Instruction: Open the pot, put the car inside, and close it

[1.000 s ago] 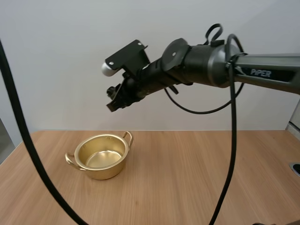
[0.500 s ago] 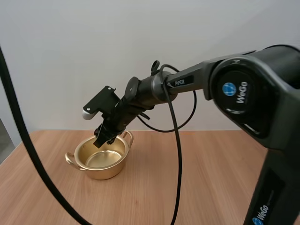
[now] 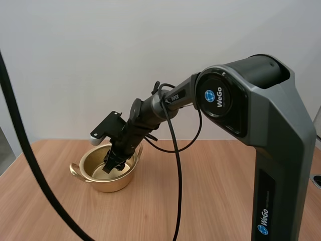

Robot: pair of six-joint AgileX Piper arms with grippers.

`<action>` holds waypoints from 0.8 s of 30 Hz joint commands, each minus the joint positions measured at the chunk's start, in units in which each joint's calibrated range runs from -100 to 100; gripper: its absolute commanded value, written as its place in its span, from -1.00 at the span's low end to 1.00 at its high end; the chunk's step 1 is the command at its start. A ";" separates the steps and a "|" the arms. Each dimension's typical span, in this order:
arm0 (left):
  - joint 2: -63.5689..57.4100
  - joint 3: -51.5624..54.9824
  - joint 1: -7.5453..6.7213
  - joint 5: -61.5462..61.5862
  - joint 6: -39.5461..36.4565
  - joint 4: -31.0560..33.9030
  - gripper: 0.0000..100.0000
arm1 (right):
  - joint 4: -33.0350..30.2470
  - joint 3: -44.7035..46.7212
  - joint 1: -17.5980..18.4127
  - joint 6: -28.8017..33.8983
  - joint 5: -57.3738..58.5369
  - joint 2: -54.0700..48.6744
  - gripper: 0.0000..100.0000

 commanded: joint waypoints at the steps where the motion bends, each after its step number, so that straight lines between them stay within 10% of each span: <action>1: -0.01 -0.05 0.01 -0.09 0.07 0.05 -1.00 | 0.10 -0.22 0.11 -0.12 -0.41 0.41 -1.00; 24: -0.01 -0.05 0.01 0.31 0.07 1.46 -1.00 | -5.44 -1.47 3.37 -1.55 -6.62 4.22 -1.00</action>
